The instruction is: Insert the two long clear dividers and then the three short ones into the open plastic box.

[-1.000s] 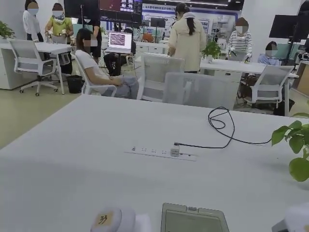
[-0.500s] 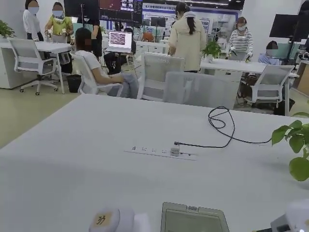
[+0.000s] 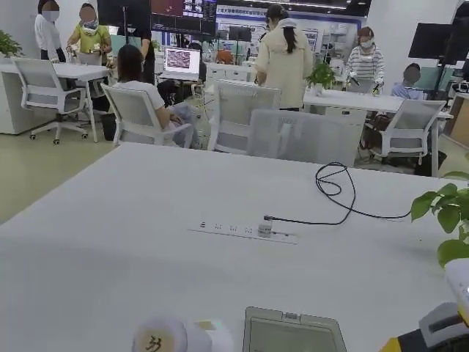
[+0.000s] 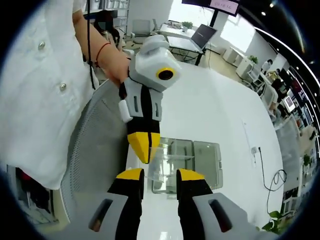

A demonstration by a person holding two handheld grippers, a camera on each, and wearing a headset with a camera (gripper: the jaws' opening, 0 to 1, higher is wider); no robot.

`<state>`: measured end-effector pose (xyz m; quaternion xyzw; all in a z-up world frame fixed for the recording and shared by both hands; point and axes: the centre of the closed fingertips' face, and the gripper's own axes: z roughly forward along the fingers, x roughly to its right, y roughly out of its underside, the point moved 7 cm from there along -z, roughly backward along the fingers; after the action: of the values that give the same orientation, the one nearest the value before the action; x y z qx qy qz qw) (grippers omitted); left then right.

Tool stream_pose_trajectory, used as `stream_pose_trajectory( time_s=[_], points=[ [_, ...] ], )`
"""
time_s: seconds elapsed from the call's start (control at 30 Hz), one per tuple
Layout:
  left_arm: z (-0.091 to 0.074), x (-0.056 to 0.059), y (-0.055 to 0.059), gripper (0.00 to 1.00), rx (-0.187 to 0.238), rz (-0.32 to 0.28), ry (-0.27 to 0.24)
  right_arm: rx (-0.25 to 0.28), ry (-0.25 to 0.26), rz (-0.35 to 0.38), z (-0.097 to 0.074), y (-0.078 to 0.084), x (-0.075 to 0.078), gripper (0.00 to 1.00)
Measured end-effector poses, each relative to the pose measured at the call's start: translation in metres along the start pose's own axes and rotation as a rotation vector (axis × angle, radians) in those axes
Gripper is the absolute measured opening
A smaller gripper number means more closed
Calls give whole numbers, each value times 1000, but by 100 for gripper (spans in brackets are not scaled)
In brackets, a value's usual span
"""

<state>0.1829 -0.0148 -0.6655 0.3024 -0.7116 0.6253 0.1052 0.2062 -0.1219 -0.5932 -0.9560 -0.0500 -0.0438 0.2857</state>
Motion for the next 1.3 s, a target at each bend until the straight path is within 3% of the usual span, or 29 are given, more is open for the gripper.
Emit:
stream_pose_trajectory(
  time_s=[0.03, 0.1, 0.23, 0.43, 0.7, 0.93, 1.3],
  points=[
    [0, 1, 0, 0, -5, 11, 3, 6, -9, 7, 0, 0, 0, 25],
    [-1, 3, -1, 0, -6, 91, 17, 36, -60, 39, -2, -2, 0, 24],
    [-1, 8, 0, 0, -29, 165, 47, 64, -154, 70, -3, -4, -1, 20],
    [-2, 15, -2, 0, -32, 220, 79, 66, -266, 103, 1, -5, -6, 15],
    [-4, 24, -3, 0, -37, 282, 106, 62, -355, 117, 7, -7, -12, 10],
    [-7, 26, -4, 0, -22, 293, 116, 55, -397, 100, 11, -7, -17, 6],
    [-7, 28, -3, 0, -19, 328, 110, 58, -401, 85, 12, -6, -16, 3]
  ],
)
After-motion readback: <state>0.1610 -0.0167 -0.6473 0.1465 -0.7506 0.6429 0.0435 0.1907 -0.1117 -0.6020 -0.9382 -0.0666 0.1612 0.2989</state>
